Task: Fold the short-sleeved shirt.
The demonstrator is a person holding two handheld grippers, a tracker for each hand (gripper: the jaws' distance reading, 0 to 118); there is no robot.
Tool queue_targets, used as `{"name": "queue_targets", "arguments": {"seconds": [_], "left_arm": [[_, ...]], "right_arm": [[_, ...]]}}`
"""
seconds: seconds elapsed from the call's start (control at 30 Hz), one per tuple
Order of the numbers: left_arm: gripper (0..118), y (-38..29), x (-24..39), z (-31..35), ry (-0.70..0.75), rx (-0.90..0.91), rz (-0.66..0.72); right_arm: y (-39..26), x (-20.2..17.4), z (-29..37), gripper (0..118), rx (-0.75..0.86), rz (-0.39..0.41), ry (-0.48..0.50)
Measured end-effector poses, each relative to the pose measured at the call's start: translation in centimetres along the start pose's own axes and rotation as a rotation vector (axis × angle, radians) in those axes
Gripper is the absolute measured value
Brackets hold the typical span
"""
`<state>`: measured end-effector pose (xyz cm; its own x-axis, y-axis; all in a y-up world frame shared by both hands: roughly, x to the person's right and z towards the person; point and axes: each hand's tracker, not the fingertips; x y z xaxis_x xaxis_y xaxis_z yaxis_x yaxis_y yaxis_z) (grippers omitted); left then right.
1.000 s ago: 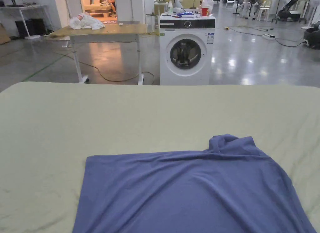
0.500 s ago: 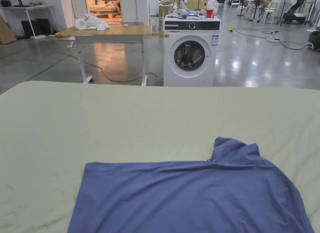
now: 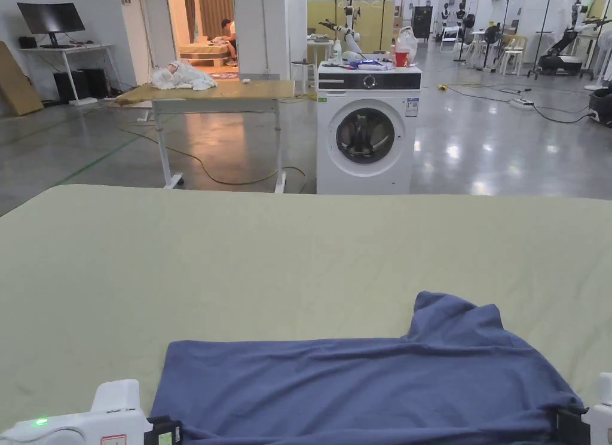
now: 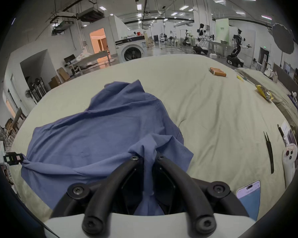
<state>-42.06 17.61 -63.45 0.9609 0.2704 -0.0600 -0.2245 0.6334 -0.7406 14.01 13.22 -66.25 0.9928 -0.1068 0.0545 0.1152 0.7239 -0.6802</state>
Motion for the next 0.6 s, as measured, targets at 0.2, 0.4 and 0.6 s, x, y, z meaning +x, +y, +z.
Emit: {"name": "queue_targets", "arguments": {"seconds": [0.2, 0.4, 0.6], "left_arm": [[93, -0.5, -0.4, 5.8, -0.043, 0.224, 0.038], [92, -4.8, 3.8, 15.6, -0.020, 0.542, -0.174], [89, -9.5, 9.2, 23.3, -0.022, 0.777, -0.340]], "right_arm": [[-0.1, 0.1, 2.2, 65, 0.079, 0.051, -0.010], [-1.7, -0.8, 11.3, 65, 0.319, 0.056, 0.132], [-4.4, -4.5, 20.6, 65, 0.543, 0.073, 0.265]]}}
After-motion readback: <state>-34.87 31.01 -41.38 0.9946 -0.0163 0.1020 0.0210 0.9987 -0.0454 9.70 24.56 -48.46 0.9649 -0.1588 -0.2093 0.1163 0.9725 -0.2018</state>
